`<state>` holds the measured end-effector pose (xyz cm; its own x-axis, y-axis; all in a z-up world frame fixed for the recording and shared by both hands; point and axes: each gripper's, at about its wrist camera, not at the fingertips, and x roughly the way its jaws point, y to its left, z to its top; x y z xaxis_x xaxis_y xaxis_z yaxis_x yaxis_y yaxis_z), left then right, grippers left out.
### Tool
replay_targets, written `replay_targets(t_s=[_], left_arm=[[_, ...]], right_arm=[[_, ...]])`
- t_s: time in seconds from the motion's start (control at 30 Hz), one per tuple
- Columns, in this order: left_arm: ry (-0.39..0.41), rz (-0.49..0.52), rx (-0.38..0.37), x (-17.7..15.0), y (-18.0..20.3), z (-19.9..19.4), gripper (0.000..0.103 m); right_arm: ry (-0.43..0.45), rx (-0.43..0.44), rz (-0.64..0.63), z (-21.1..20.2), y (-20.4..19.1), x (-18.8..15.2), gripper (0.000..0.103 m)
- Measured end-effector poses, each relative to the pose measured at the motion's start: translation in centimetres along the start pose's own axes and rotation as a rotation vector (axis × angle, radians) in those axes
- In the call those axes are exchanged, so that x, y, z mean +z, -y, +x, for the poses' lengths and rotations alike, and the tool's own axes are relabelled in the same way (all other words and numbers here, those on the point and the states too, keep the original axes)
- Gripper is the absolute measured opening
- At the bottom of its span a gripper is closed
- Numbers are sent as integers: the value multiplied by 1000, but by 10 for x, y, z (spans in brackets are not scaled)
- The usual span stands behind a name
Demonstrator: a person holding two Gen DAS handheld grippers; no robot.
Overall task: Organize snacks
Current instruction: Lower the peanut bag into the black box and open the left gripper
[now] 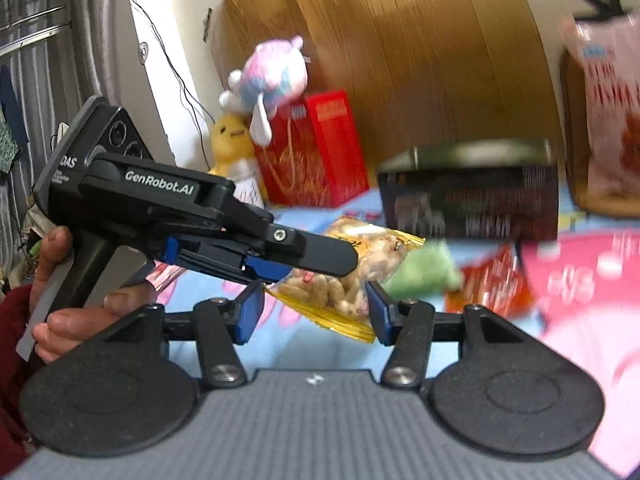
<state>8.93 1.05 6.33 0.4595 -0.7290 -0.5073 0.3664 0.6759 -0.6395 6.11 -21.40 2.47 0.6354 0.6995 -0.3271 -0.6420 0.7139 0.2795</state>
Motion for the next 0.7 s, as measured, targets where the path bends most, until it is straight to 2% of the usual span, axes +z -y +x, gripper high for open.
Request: replay_targets(t_s=[0.2, 0.3, 0.4, 0.43, 0.5, 0.6, 0.7], left_arm=[[71, 54, 27, 73, 5, 29, 39], [83, 48, 40, 106, -1, 57, 43], [72, 15, 93, 126, -13, 82, 43], [71, -6, 93, 125, -18, 83, 43], [91, -17, 32, 116, -25, 71, 43], [136, -12, -15, 93, -28, 42, 47], [121, -42, -29, 61, -39, 20, 47]], right_arm=[[41, -19, -16, 31, 36, 57, 57], [46, -62, -33, 54, 57, 83, 58], [9, -116, -40, 82, 79, 94, 64], [4, -158, -27, 87, 84, 94, 66], [39, -206, 22, 82, 91, 87, 67], [86, -147, 54, 56, 81, 66, 75], [62, -111, 53, 43, 61, 40, 82]])
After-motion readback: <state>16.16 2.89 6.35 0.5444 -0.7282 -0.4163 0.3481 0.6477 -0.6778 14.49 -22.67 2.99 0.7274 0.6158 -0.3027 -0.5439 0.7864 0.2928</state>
